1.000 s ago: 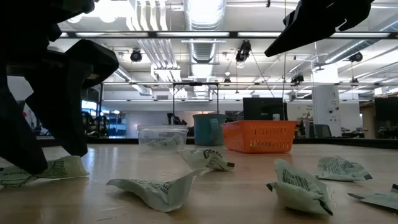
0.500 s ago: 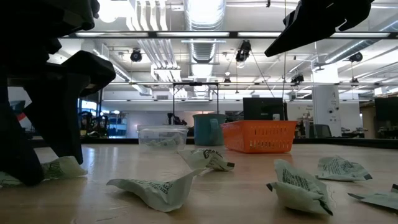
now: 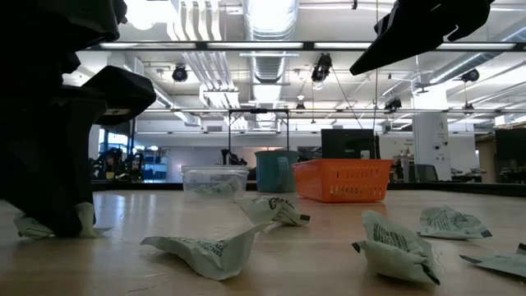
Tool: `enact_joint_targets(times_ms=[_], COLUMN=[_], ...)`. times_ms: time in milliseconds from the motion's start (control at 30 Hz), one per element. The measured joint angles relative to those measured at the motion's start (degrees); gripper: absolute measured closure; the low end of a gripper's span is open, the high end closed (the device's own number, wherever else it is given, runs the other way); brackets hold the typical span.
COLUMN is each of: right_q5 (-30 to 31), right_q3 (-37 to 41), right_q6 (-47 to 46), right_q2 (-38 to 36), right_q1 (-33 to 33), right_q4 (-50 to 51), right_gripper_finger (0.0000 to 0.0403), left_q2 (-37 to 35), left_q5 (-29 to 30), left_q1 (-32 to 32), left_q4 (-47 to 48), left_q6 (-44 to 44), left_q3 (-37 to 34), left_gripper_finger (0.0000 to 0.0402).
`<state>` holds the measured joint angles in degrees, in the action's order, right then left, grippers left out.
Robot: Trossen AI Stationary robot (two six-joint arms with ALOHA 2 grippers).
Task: Pick and place items into bin
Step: Put the stevia packet into the transparent bin
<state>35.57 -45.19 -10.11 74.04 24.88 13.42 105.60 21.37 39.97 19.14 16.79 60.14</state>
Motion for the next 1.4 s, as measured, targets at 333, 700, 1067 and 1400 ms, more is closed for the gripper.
enact_joint_targets(times_ms=[333,700,1067,1400], right_q5=[0.0,0.2,0.1,0.0], right_q3=[0.0,0.0,0.0,0.3], right_q6=[0.0,0.0,0.0,0.0], right_q2=[0.0,0.0,0.0,0.0], right_q1=[0.0,0.0,0.0,0.0], right_q4=[0.0,0.0,0.1,0.0], right_gripper_finger=[0.0330,0.0330,0.0330,0.0330], left_q2=[-2.8,-11.5,-17.1,-17.6], left_q5=[3.4,16.2,18.2,10.6], left_q1=[-0.5,-6.7,-20.5,-34.3], left_q4=[4.1,12.2,10.5,4.5], left_q6=[-5.8,-11.3,-23.4,-29.8], left_q3=[-0.2,-2.6,-5.0,-6.4], left_gripper_finger=[0.0400,0.0400,0.0400,0.0400])
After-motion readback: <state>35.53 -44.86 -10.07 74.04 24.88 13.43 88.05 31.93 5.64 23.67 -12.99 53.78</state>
